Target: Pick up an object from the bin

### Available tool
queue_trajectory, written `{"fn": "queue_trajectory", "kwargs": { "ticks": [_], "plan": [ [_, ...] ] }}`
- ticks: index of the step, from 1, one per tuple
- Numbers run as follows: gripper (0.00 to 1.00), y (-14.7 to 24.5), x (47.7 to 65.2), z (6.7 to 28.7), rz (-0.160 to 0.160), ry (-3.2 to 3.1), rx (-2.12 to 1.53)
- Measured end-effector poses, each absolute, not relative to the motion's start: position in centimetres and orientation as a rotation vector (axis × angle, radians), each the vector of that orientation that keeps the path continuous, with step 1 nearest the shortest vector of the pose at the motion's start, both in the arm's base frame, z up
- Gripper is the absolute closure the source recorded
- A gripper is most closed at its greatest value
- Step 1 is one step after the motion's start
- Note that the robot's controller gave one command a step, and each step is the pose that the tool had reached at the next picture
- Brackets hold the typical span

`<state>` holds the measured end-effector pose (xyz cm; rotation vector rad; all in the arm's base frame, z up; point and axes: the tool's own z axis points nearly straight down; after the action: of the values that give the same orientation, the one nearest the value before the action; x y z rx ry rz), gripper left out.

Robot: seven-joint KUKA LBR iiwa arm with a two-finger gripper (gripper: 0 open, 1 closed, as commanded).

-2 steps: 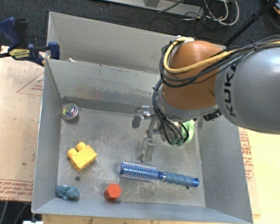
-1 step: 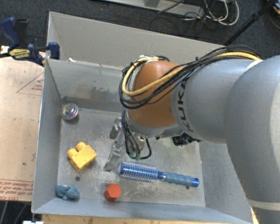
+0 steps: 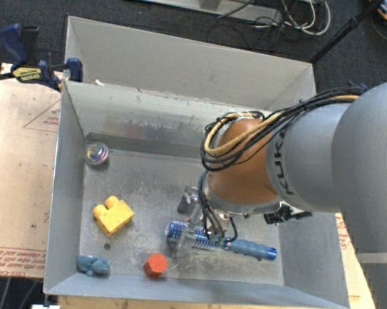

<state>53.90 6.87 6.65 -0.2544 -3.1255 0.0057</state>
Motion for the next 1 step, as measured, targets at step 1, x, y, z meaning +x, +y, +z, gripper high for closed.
{"fn": "queue_trajectory", "kwargs": {
  "ticks": [1],
  "plan": [
    [1.0,7.39,54.07,6.95,-0.002,-3.132,-0.246]
  ]
}}
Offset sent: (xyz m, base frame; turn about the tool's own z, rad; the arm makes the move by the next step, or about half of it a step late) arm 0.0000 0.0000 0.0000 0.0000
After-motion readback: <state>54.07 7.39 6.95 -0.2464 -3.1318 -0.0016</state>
